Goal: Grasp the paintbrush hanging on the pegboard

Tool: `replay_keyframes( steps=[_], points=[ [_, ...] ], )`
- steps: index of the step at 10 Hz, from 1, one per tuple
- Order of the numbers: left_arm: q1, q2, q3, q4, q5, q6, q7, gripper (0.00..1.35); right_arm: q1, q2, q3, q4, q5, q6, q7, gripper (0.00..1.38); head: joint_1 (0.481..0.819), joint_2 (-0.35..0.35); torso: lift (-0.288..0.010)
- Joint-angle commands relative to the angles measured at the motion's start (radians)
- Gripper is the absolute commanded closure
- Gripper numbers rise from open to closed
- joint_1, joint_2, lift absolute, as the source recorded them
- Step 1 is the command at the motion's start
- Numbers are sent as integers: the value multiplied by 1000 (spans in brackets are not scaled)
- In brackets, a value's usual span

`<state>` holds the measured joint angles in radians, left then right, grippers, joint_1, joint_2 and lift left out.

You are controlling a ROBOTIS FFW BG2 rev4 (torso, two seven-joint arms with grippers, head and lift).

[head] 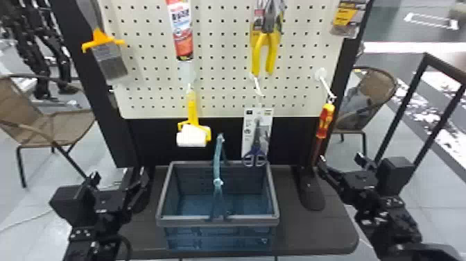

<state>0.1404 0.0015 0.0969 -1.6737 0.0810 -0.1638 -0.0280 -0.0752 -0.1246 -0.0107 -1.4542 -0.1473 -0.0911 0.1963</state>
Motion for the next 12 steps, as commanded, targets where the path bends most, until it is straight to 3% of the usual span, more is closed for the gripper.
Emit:
replay_keyframes(
  steps=[1, 3, 5, 7, 9, 12],
  points=[
    [4, -4, 12, -70, 5, 63, -10, 131, 0, -1, 0, 0, -1, 1, 0, 223, 549, 0, -100],
    [-4, -4, 61, -219, 37, 201, -59, 134, 5, -3, 0, -2, -3, 1, 0, 223, 549, 0, -100],
    [-81, 0, 168, -400, 59, 543, -190, 134, 6, -3, 0, -2, -3, 2, 0, 223, 549, 0, -100],
    [-202, 48, 257, -437, 134, 745, -311, 130, 5, -4, 0, -3, -1, 5, 0, 223, 549, 0, -100],
    [-278, 97, 319, -435, 212, 807, -369, 133, 2, -3, 2, -5, 0, 8, 0, 223, 549, 0, -100],
    [-386, 138, 343, -402, 302, 865, -386, 128, 2, -3, 2, -11, 0, 8, 0, 223, 549, 0, -100]
  ],
)
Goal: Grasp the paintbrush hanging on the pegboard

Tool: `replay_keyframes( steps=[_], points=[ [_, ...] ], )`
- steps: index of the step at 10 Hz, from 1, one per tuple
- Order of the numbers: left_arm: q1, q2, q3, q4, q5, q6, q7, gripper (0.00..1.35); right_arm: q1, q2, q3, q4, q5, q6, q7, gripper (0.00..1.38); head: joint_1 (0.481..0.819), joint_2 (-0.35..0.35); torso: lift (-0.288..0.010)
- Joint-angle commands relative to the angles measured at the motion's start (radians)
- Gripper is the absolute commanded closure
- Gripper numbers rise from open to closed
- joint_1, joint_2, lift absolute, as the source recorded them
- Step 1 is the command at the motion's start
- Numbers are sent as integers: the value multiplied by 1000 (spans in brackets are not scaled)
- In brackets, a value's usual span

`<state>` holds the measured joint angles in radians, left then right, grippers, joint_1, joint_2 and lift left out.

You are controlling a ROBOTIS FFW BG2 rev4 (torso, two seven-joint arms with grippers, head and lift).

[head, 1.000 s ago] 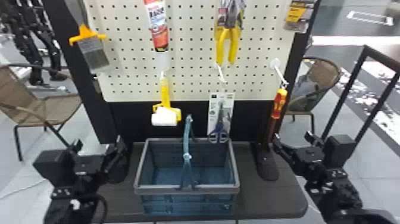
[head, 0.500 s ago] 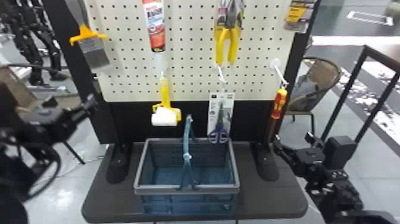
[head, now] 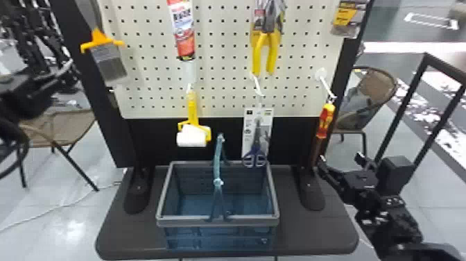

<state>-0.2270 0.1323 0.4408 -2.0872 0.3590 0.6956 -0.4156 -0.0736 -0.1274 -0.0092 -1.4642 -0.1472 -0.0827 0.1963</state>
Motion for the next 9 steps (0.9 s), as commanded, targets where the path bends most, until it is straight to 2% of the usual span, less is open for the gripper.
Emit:
replay_keyframes(
  steps=[1, 4, 5, 7, 9],
  points=[
    [-60, 29, -8, 47, 67, 21, -18, 128, 0, 0, 2, -2, 0, 0, 0, 223, 549, 0, -100],
    [-213, 121, -114, 207, 144, 27, -106, 128, -3, 3, 3, -5, 0, 0, 0, 223, 549, 0, -100],
    [-258, 138, -157, 256, 140, 28, -146, 130, -5, 5, 5, -5, 0, 0, 0, 223, 549, 0, -100],
    [-305, 153, -197, 303, 136, 42, -169, 134, -5, 6, 5, -4, 0, 0, 0, 223, 549, 0, -100],
    [-330, 153, -212, 305, 132, 38, -169, 134, -5, 6, 5, -5, 0, 0, 0, 223, 549, 0, -100]
  ],
)
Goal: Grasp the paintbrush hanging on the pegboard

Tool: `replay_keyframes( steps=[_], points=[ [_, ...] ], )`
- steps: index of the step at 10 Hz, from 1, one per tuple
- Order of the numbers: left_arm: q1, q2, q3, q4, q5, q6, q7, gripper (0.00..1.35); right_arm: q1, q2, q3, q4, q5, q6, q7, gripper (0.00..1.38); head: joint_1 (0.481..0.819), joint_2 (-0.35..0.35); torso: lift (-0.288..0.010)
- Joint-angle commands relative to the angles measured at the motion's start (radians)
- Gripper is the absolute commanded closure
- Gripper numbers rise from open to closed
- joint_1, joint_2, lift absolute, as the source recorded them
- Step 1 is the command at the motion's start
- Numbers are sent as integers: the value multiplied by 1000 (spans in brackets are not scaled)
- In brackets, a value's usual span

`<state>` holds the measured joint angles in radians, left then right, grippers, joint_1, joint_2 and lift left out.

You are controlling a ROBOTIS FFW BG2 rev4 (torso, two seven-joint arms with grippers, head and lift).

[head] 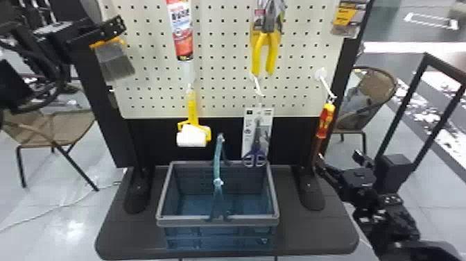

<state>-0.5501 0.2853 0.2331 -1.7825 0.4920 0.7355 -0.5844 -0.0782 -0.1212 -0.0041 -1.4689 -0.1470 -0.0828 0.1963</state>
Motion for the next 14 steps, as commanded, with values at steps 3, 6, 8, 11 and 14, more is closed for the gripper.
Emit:
replay_keyframes(
  steps=[3, 6, 8, 11, 14],
  points=[
    [-42, 5, -31, 0, -20, 5, 0, 139, 0, 0, -1, 1, 1, 0, 0, 223, 549, 0, -100],
    [-44, -3, -32, -3, -49, 27, 8, 302, 3, -2, -1, 2, 0, 0, 3, 222, 549, 0, -100],
    [-36, -6, -32, -2, -35, 15, 12, 963, 8, -2, -1, 6, -8, 0, 3, 222, 549, 0, -100],
    [-33, -11, -29, -6, -26, 16, 15, 1193, 9, -2, -2, 12, -14, 0, 3, 220, 549, 0, -100],
    [-28, -12, -28, -9, -27, 27, 18, 1217, 12, -2, -2, 19, -23, 0, 3, 219, 549, 0, -100]
  ],
)
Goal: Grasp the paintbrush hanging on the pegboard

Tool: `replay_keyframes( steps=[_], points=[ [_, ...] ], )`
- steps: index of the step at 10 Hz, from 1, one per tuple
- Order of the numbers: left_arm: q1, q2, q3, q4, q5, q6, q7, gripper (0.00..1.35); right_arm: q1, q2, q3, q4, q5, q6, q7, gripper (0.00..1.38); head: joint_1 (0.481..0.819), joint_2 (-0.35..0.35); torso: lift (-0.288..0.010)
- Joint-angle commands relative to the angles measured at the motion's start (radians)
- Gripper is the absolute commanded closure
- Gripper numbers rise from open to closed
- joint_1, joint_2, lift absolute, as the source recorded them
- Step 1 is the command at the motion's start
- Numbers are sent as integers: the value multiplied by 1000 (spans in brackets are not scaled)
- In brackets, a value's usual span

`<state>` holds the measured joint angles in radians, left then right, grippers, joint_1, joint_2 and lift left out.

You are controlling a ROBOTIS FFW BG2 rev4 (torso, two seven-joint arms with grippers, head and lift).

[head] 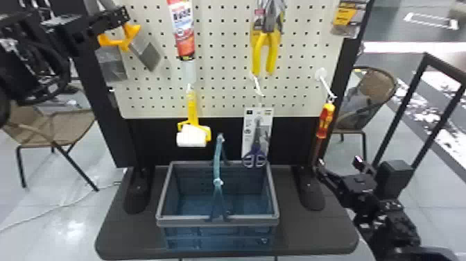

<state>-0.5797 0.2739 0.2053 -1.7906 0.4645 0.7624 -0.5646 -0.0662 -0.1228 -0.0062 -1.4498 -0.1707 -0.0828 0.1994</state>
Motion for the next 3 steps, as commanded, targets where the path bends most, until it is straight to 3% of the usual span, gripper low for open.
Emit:
replay_keyframes(
  steps=[1, 3],
  points=[
    [3, -4, 2, -1, 2, -3, 2, 1217, 2, 0, 0, -1, 0, 0, 0, 219, 549, 0, -100],
    [6, -4, 3, -4, 5, -15, 5, 1217, 3, 0, -1, -1, 0, 0, 0, 219, 549, 0, -100]
  ],
)
